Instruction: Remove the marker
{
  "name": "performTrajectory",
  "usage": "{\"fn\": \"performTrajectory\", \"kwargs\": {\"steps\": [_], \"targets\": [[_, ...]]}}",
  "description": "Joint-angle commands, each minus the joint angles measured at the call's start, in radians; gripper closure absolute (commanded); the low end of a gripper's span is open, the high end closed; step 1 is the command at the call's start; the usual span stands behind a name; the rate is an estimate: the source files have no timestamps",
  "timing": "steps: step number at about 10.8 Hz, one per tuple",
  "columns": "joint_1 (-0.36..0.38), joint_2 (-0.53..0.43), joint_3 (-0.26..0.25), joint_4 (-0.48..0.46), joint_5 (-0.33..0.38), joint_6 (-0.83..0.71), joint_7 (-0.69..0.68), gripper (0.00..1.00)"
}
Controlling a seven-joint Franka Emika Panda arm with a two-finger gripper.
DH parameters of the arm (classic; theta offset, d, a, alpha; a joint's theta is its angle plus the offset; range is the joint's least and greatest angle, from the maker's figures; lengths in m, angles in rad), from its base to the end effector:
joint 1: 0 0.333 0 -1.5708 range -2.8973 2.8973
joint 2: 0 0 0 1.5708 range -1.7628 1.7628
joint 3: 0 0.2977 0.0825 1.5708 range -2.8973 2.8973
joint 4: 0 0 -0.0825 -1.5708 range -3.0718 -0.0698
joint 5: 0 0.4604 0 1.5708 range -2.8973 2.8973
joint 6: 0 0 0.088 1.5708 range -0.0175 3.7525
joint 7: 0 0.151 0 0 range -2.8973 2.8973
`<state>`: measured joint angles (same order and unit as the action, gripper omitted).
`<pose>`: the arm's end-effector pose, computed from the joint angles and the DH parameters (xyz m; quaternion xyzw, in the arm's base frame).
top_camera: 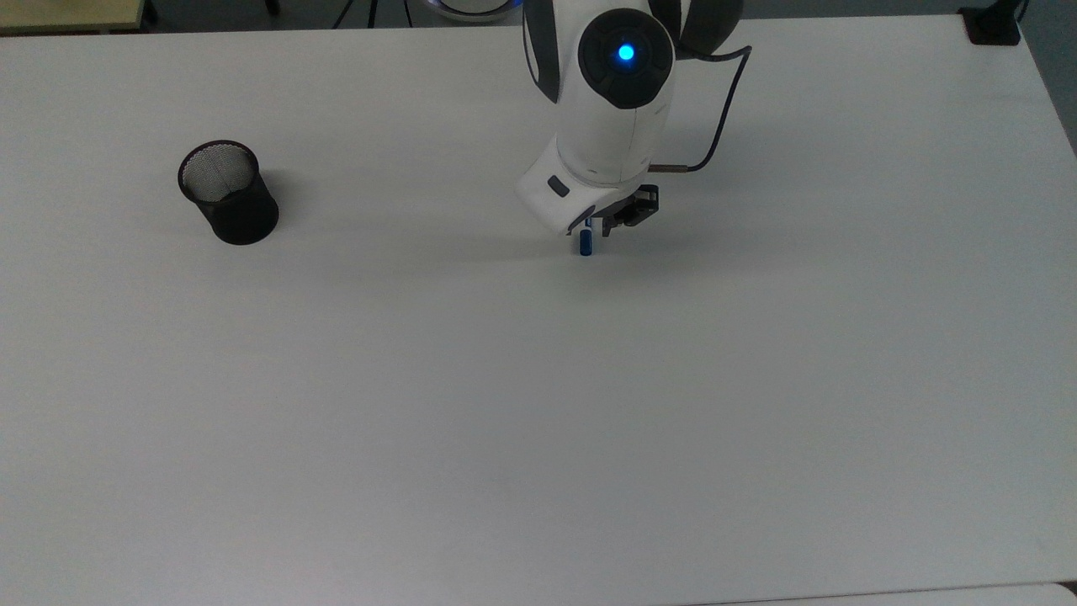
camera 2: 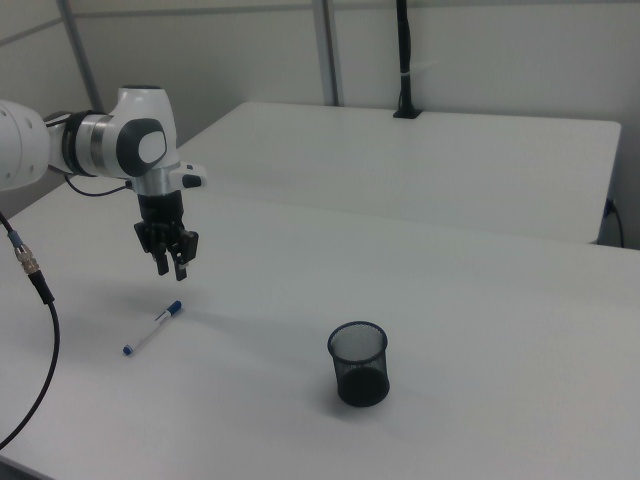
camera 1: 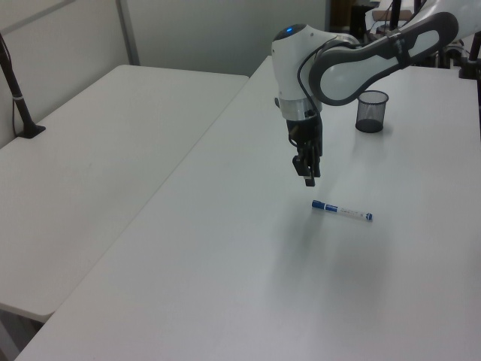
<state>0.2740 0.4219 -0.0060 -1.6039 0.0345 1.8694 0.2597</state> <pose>0.6839 0.1923 0.2798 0.9968 -0.0020 -0.0793 0.0061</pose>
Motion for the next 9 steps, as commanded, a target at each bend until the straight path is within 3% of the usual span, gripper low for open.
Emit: {"fn": "performTrajectory", "kwargs": {"steps": [1,2,4,7,9], "targets": [[-0.004,-0.081,-0.023,-0.001,-0.008,0.002,0.007,0.10],[-0.016,-0.125,-0.038,0.001,-0.028,-0.021,0.007,0.01],[-0.018,-0.217,-0.049,-0.001,-0.093,-0.081,0.006,0.00],[-0.103,-0.372,-0.054,-0.007,-0.084,-0.180,-0.003,0.00],[-0.142,-0.426,-0.055,-0.004,-0.082,-0.234,-0.011,0.00]]}}
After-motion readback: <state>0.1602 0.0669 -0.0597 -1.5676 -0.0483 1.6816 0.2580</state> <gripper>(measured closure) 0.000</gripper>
